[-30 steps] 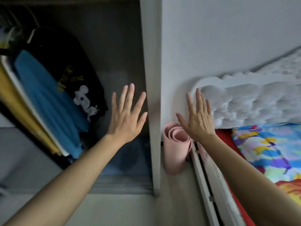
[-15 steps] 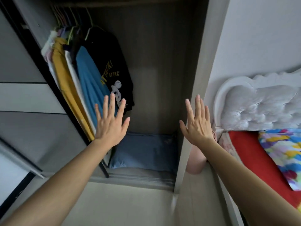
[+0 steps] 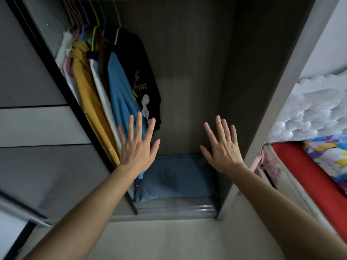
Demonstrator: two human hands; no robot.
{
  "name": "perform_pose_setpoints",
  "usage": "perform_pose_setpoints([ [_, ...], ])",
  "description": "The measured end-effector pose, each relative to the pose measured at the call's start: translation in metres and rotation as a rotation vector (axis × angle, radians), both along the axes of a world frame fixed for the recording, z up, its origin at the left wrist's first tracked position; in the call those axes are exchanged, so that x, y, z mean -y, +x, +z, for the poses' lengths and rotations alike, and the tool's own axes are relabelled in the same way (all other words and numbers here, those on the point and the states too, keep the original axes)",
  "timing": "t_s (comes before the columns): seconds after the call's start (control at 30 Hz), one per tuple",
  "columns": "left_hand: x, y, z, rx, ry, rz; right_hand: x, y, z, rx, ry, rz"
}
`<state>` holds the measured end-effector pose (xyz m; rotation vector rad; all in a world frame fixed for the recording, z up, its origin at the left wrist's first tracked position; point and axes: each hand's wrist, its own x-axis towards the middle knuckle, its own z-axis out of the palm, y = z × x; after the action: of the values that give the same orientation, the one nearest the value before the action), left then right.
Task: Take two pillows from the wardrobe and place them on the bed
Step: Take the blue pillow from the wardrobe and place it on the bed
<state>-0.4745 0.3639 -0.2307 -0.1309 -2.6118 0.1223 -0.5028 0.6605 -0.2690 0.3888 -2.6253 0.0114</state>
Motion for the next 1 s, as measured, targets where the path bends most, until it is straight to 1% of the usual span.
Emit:
perform_pose_setpoints([
  [0.17,-0.005,-0.031,-0.051,0.074,0.016,-0.033,-0.007,-0.022,-0.041,-0.015,-0.033,-0.026],
  [0.27,-0.012,-0.054,-0.086,0.117,0.030,-0.054,-0.013,-0.046,-0.077,0.022,-0.067,-0.029],
  [0.4,-0.018,-0.093,-0.146,0.228,-0.005,-0.075,-0.017,-0.089,-0.140,0.172,-0.104,-0.029],
  [0.53,-0.030,-0.138,-0.191,0.337,0.019,-0.029,-0.010,-0.136,-0.188,0.354,-0.121,-0.014],
  [0.67,-0.035,-0.178,-0.233,0.402,0.034,0.010,-0.003,-0.178,-0.228,0.446,-0.100,0.041],
  [0.77,-0.031,-0.191,-0.266,0.459,0.080,0.069,0.006,-0.202,-0.262,0.517,-0.092,0.038],
  [0.83,-0.024,-0.202,-0.291,0.503,0.076,0.059,0.013,-0.216,-0.286,0.579,-0.085,0.026],
  [1.0,-0.005,-0.231,-0.385,0.661,0.019,0.041,0.031,-0.239,-0.376,0.616,-0.084,0.001],
])
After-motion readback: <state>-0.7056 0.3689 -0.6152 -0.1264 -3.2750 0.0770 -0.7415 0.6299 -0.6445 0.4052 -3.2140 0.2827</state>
